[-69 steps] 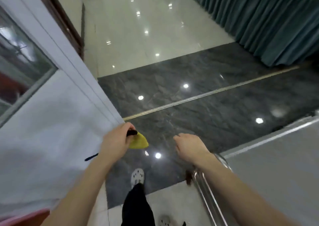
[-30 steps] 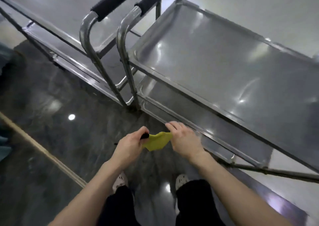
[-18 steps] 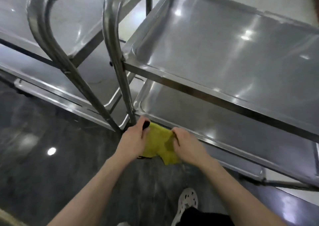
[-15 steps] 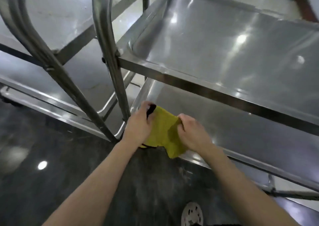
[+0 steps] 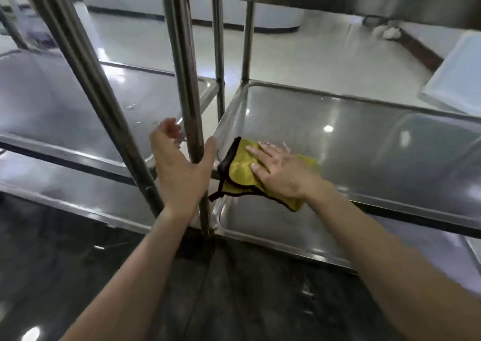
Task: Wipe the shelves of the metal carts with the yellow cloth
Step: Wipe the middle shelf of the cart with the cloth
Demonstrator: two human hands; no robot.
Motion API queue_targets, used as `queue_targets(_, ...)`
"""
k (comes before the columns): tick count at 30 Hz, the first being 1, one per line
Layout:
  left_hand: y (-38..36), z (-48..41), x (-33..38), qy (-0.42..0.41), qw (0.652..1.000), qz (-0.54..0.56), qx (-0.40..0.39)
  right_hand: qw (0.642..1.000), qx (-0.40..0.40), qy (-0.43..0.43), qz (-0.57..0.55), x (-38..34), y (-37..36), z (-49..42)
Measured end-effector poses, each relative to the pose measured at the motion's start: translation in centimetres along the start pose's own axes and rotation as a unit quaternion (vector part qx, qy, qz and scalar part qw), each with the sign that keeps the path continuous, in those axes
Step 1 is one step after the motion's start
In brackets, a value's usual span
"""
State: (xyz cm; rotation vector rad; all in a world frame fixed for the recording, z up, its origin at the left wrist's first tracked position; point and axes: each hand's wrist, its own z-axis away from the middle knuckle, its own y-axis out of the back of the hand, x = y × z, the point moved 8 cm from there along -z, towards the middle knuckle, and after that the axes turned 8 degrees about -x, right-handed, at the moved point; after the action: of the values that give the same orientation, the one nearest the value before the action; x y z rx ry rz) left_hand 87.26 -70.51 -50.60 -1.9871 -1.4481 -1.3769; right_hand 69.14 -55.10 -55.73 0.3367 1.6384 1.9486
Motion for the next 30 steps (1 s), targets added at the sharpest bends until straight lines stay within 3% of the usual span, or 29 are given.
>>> queue_targets(6, -2.5, -7.3, 0.8, 0.129, 0.970, 0.168, -0.118, 0.997, -0.012, -0.074, -0.036, -1.3, -0.8, 0.0)
queue_targets(8, -3.1, -7.7, 0.7, 0.152, 0.964, 0.171, -0.132, 0.997, -0.004, -0.075, -0.034, -1.4, -1.2, 0.0)
queue_targets(14, -3.6, -6.7, 0.2, 0.127, 0.974, 0.165, -0.093, 0.997, -0.017, -0.065, -0.039, -1.2, -1.5, -0.1)
queue_targets(21, -3.6, -6.8, 0.2, 0.092, 0.979, 0.167, -0.074, 0.991, 0.004, -0.130, -0.007, 4.6, 3.1, -11.5)
queue_targets(28, -3.3, -6.5, 0.4, 0.113, 0.977, 0.162, -0.084, 0.998, -0.033, -0.044, -0.039, -2.1, -1.4, -1.8)
queue_targets(30, -3.4, -6.7, 0.1, 0.118, 0.976, 0.164, -0.083, 0.998, -0.023, -0.034, -0.036, -1.8, -1.0, -2.8)
